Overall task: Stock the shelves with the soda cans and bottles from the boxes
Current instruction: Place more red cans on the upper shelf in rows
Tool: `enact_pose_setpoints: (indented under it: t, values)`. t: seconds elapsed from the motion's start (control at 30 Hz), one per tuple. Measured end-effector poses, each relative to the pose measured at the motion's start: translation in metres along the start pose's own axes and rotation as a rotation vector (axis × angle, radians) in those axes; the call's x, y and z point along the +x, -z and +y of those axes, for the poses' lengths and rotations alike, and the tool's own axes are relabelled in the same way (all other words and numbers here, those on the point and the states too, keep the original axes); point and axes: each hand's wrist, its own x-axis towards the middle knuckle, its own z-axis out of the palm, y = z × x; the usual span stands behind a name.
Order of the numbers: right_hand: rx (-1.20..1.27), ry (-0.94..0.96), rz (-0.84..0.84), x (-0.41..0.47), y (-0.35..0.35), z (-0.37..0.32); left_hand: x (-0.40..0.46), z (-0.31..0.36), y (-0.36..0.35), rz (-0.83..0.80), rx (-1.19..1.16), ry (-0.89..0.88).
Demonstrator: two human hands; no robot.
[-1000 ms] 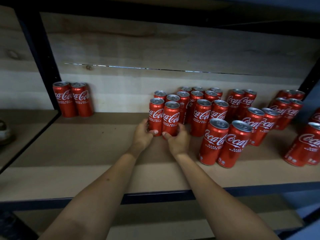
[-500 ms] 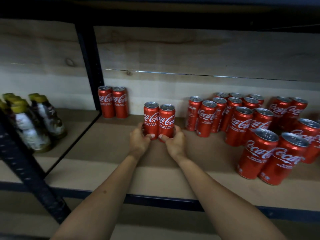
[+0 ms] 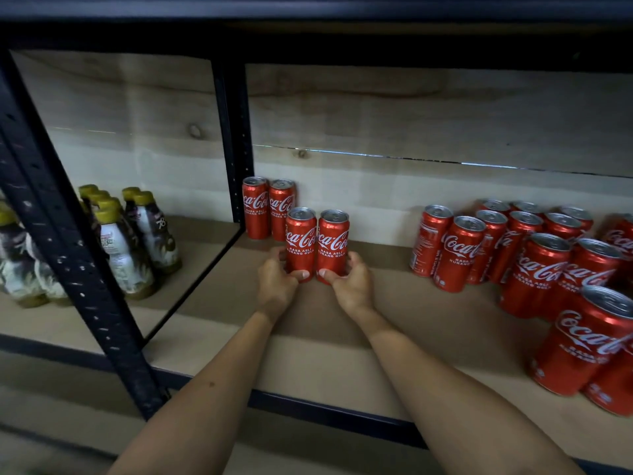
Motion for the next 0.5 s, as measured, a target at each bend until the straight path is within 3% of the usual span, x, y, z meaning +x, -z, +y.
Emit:
enact_pose_setpoints:
  t: [0.5]
  values:
    - [-0.152,0.057,-0.064,-0.010,0.005,-0.006,0.004,-0.012,0.000,-0.054,-0.064,-0.004]
